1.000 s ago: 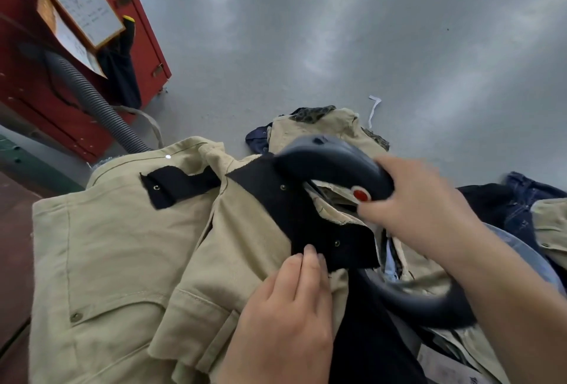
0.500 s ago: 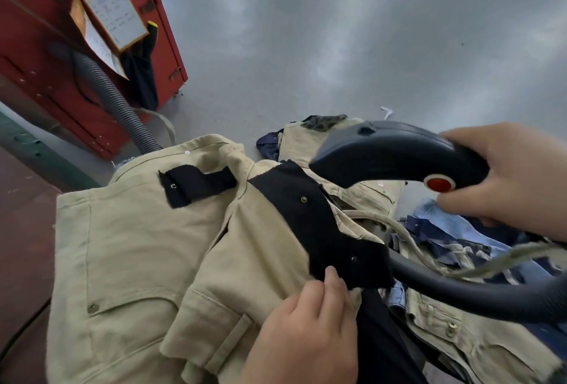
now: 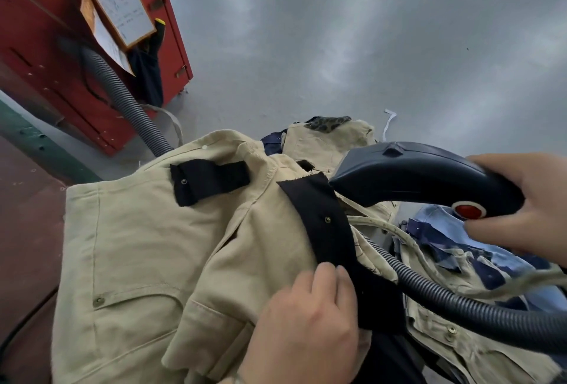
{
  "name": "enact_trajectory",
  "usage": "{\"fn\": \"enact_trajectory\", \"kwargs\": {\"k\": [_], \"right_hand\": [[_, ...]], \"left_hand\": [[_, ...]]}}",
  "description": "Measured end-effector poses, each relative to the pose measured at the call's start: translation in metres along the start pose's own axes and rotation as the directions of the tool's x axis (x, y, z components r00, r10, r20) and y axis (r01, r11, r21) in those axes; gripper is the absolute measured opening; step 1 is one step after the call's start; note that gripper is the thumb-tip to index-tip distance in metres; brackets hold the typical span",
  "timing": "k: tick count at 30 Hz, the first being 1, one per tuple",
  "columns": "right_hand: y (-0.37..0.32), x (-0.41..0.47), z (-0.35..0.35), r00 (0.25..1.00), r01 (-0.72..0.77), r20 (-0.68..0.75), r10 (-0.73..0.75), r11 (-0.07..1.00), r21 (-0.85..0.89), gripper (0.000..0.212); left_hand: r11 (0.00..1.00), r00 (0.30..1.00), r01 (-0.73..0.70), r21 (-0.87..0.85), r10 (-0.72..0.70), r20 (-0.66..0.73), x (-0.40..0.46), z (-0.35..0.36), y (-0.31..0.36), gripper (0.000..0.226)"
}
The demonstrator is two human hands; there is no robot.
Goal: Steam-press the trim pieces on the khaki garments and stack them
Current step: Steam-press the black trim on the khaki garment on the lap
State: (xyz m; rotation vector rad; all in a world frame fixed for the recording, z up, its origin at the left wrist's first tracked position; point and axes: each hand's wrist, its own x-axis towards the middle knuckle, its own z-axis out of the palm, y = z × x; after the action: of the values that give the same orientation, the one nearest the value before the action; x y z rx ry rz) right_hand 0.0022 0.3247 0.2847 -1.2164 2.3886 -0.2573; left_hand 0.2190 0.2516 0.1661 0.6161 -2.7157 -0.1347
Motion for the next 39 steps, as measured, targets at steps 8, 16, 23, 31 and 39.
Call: {"fn": "enact_trajectory", "kwargs": {"k": [8, 16, 23, 31, 39], "right_hand": [[-0.012, -0.001, 0.009, 0.999, 0.038, 0.033, -0.035, 0.993, -0.109, 0.037], [-0.022, 0.012, 0.004, 0.996, 0.085, -0.015, -0.09, 0.98, -0.18, 0.032], [0.021, 0.048, -0.038, 0.955, 0.023, -0.295, -0.013, 0.999, 0.03, 0.044], [0.018, 0.026, -0.017, 0.99, 0.09, -0.09, -0.11, 0.975, -0.204, 0.039], [-0.048, 0.047, 0.038, 0.992, 0.129, 0.032, -0.125, 0.945, -0.3, 0.02]], "left_hand": [[0.985, 0.998, -0.053, 0.162, 0.046, 0.046, -0.017, 0.023, 0.007, 0.042], [0.954, 0.955, 0.042, 0.296, -0.126, 0.269, -0.009, 0.006, -0.004, 0.06], [0.928, 0.924, 0.008, 0.374, -0.15, 0.352, -0.007, 0.002, -0.011, 0.08], [0.969, 0.97, -0.063, 0.238, 0.002, 0.245, -0.003, 0.009, -0.009, 0.085], [0.956, 0.977, -0.135, 0.262, 0.084, 0.197, -0.007, 0.018, -0.006, 0.049]]}}
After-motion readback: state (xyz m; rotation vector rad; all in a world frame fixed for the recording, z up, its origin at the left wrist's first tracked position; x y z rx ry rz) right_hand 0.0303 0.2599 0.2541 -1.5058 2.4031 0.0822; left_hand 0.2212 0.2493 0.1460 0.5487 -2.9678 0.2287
